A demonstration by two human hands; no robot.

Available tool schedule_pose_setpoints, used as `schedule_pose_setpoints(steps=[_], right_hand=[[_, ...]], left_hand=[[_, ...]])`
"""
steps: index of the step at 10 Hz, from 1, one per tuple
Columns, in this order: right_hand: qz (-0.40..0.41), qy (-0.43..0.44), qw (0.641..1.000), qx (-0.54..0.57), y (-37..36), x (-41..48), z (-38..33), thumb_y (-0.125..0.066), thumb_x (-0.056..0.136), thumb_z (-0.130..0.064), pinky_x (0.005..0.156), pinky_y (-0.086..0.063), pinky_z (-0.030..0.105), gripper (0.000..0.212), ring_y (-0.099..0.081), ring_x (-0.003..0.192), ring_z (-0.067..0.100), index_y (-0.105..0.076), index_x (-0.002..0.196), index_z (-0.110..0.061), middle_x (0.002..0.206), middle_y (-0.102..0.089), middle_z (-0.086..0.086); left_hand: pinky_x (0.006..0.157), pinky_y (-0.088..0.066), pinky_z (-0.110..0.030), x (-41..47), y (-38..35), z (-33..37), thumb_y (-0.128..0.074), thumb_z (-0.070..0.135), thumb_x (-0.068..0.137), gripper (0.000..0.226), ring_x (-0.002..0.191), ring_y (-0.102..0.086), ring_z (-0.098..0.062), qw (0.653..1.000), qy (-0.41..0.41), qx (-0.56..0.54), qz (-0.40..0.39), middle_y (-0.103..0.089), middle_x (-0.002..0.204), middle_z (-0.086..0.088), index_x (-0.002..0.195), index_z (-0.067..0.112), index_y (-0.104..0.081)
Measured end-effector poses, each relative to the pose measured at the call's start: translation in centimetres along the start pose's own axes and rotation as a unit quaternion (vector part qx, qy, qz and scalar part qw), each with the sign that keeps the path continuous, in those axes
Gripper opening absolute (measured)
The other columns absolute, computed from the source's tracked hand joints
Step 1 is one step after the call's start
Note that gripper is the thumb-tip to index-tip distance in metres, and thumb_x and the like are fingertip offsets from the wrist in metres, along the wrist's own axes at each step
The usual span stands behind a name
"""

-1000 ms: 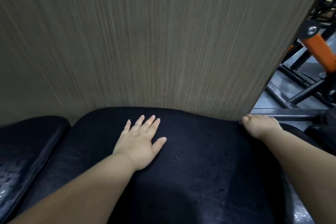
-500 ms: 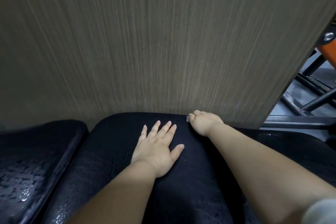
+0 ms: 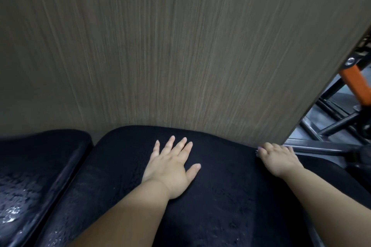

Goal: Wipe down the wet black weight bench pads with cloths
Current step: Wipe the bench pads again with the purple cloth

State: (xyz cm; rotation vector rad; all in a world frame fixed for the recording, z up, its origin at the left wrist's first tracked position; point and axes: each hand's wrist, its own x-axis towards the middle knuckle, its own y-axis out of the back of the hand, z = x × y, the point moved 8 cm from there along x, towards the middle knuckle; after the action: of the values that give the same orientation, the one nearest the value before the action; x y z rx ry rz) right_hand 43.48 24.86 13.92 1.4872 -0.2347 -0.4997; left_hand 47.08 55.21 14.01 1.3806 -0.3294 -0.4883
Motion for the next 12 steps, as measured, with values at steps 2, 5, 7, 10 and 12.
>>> schedule_pose_setpoints(steps=[2,5,7,10,12], right_hand=[[-0.02,0.051,0.998,0.017,0.7,1.0,-8.4,-0.02,0.102,-0.034,0.105,-0.032,0.04,0.045,-0.042,0.127,0.035,-0.049,0.129,-0.012,0.137,-0.047,0.014],[-0.033,0.076,0.993,0.087,0.4,2.6,-14.3,-0.023,0.099,-0.044,0.093,-0.036,0.042,0.047,-0.047,0.118,0.031,-0.049,0.126,-0.015,0.128,-0.053,0.008],[-0.025,0.059,0.996,0.06,0.8,0.6,-7.3,-0.025,0.099,-0.047,0.105,-0.029,0.046,0.042,-0.047,0.123,0.028,-0.052,0.117,-0.022,0.132,-0.055,0.008],[-0.031,-0.02,0.999,-0.016,0.8,-0.1,-0.9,-0.022,0.101,-0.037,0.111,-0.02,0.05,0.032,-0.042,0.128,0.026,-0.051,0.108,-0.024,0.136,-0.051,0.003],[-0.03,0.023,0.998,0.044,1.3,1.1,-10.6,-0.024,0.099,-0.037,0.107,-0.027,0.046,0.045,-0.046,0.125,0.032,-0.05,0.126,-0.013,0.136,-0.052,0.013]], left_hand=[[0.119,0.011,-0.047,0.1,-0.1,0.0,-0.013,0.064,0.097,0.068,0.148,0.019,-0.013,1.0,0.001,0.005,-0.005,0.01,0.162,0.015,0.155,0.033,0.002],[0.119,0.012,-0.047,0.2,-0.1,0.0,-0.013,0.065,0.096,0.068,0.148,0.018,-0.013,1.0,0.006,0.012,-0.004,0.01,0.161,0.017,0.155,0.035,0.003],[0.119,0.012,-0.046,0.2,-0.1,0.0,-0.013,0.065,0.096,0.068,0.148,0.019,-0.013,1.0,0.005,0.009,-0.01,0.011,0.161,0.017,0.155,0.034,0.004],[0.119,0.012,-0.048,0.2,0.0,0.1,-0.013,0.065,0.096,0.069,0.148,0.018,-0.015,1.0,-0.003,0.001,-0.01,0.009,0.162,0.014,0.155,0.032,0.002],[0.119,0.012,-0.048,0.3,-0.1,0.1,-0.013,0.065,0.096,0.069,0.148,0.018,-0.015,1.0,-0.002,0.003,-0.01,0.009,0.162,0.014,0.155,0.032,0.002]])
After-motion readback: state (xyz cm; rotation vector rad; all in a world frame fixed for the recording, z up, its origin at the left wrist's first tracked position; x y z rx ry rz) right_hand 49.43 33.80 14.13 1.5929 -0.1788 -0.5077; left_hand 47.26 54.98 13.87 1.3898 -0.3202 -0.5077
